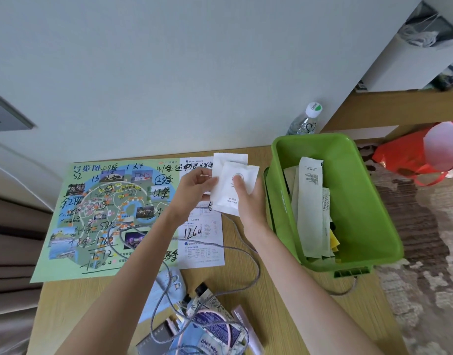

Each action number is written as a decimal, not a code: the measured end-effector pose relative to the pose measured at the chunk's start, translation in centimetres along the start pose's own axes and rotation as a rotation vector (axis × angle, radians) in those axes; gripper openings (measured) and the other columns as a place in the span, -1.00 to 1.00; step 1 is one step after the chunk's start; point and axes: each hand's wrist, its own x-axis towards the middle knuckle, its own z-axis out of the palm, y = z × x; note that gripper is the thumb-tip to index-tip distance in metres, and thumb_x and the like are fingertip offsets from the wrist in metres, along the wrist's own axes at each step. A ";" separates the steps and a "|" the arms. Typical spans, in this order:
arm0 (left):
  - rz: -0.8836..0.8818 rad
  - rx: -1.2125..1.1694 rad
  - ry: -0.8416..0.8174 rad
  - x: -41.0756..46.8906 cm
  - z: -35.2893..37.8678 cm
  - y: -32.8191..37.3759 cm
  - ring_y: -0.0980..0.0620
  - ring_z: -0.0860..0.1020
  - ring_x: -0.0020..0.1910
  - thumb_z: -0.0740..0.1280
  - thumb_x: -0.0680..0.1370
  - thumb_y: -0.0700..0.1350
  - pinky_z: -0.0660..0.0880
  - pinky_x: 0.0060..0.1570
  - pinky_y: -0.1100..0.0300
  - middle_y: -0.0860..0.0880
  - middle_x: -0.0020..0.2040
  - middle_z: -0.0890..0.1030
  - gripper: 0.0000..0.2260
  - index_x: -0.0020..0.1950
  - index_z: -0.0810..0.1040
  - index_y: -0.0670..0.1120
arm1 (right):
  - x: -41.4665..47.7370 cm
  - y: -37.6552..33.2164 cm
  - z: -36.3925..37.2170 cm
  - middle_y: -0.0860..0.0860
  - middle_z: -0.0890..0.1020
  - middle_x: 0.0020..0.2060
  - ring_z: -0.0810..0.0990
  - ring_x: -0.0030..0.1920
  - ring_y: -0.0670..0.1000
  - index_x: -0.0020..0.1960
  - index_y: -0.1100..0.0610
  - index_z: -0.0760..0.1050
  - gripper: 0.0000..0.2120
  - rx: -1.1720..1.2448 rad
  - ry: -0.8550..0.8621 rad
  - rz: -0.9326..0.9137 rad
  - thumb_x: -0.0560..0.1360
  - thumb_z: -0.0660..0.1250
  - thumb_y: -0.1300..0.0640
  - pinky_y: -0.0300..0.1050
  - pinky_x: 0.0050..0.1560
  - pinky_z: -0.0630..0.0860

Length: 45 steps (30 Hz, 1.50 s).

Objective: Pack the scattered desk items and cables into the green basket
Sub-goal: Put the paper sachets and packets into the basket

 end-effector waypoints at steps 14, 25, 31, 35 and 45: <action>0.172 0.707 0.081 3.7 5.3 -1.0 -0.01 0.55 0.01 0.39 0.51 -0.20 0.50 0.06 0.08 -0.07 0.07 0.60 -0.83 0.09 0.55 -0.15 | 0.6 -9.7 -7.6 -0.19 0.52 -0.12 0.53 -0.17 -0.28 0.12 0.12 0.36 -0.77 -0.279 0.214 -0.369 0.54 0.35 0.15 -0.32 -0.22 0.48; 0.161 1.401 0.004 7.1 8.8 -5.2 -0.08 0.34 0.27 0.48 0.41 0.10 0.36 0.31 0.03 -0.08 0.28 0.40 -0.42 0.33 0.37 -0.05 | 2.2 -8.7 -16.7 -0.06 0.51 -0.23 0.48 -0.27 0.00 0.06 0.15 0.41 -0.74 -0.921 0.262 -0.283 0.55 0.31 -0.04 -0.11 -0.38 0.27; 0.020 1.280 0.003 6.2 8.9 -5.5 -0.08 0.53 0.09 0.38 0.53 -0.03 0.57 -0.04 0.03 -0.09 0.19 0.55 -0.58 0.31 0.34 -0.11 | 2.1 -7.2 -18.1 -0.03 0.56 -0.16 0.59 -0.21 0.12 -0.06 0.08 0.45 -0.82 -1.164 -0.450 0.081 0.50 0.41 0.02 -0.08 -0.29 0.37; 0.001 1.125 0.092 4.9 8.7 -4.0 -0.18 0.55 -0.12 0.18 0.63 -0.15 0.53 -0.23 -0.04 -0.19 0.06 0.58 -0.83 0.20 0.32 -0.16 | 2.0 -7.2 -17.7 -0.07 0.55 -0.10 0.55 -0.08 0.06 0.09 0.03 0.53 -0.82 -1.314 -0.610 0.116 0.50 0.40 0.10 -0.14 -0.29 0.39; 0.275 0.588 0.299 -1.0 9.5 5.7 -0.09 0.48 -0.16 0.13 0.64 -0.20 0.46 -0.19 -0.02 -0.10 -0.11 0.53 -0.88 0.12 0.39 -0.20 | 1.1 -9.0 -18.8 -0.01 0.58 0.18 0.57 0.12 -0.02 0.19 0.07 0.52 -0.70 -1.308 -0.425 -0.169 0.47 0.43 0.20 -0.08 0.12 0.53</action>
